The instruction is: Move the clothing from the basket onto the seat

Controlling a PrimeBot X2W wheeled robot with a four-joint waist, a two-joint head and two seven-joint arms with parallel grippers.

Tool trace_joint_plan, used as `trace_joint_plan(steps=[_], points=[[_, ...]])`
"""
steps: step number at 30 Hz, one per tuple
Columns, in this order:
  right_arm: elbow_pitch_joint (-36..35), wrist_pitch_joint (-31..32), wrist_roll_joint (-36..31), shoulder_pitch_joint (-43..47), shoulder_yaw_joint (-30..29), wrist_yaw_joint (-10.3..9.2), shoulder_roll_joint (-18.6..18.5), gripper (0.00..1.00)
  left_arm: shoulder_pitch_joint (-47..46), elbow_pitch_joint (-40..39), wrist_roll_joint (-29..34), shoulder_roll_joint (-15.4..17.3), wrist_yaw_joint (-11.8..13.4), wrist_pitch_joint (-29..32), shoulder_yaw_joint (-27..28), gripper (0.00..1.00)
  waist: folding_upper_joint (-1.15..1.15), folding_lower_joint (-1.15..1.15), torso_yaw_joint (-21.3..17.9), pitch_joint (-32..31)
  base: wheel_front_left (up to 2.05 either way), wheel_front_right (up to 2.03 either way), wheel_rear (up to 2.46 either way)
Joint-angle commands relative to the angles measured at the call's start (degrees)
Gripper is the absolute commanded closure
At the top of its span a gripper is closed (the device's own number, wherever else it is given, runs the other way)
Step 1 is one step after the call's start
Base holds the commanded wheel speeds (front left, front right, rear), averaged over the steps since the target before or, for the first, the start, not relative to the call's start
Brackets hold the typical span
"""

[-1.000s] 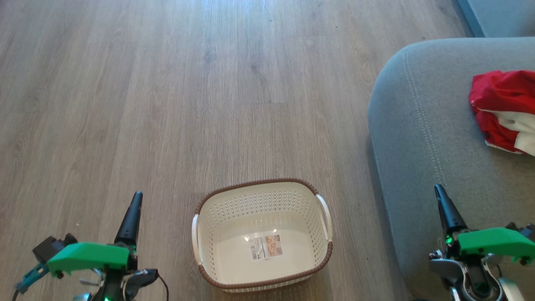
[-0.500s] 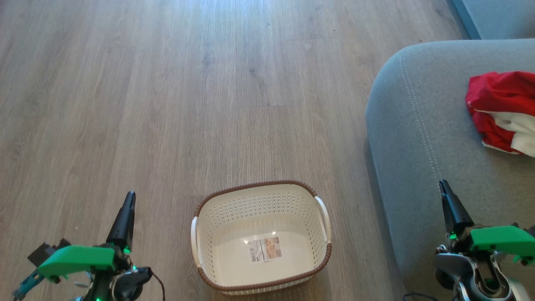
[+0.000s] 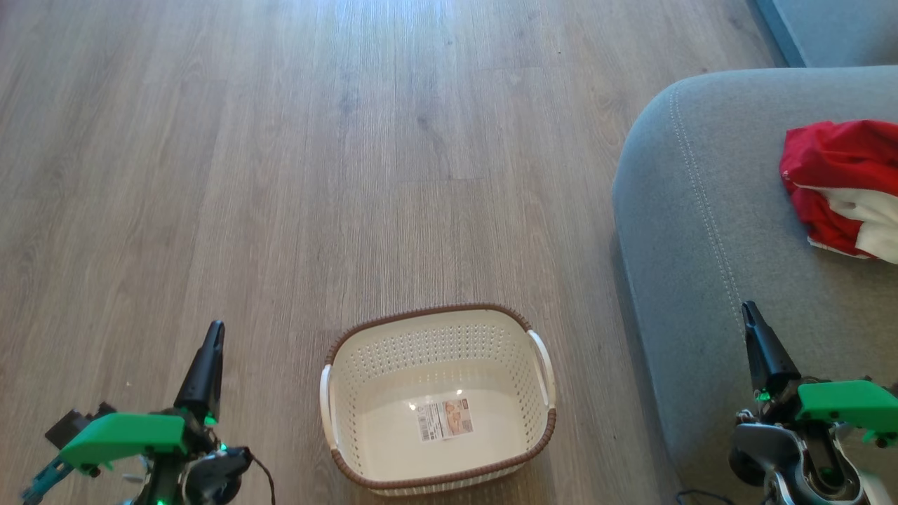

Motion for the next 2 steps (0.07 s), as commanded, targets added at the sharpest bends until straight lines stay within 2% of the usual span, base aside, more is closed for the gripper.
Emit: trace_joint_plan(steps=[1,2], points=[[-1.9,0.6,0.1,-3.0,1.1,0.03,0.1,1.00,-3.4,-1.7,0.0,0.5,-0.5,0.2,2.3,1.00,0.00,0.00,0.0,0.0,0.00,0.00,0.00],[-1.9,0.6,0.1,-3.0,1.1,0.03,0.1,1.00,-3.4,-1.7,0.0,0.5,-0.5,0.2,2.3,1.00,0.00,0.00,0.0,0.0,0.00,0.00,0.00]])
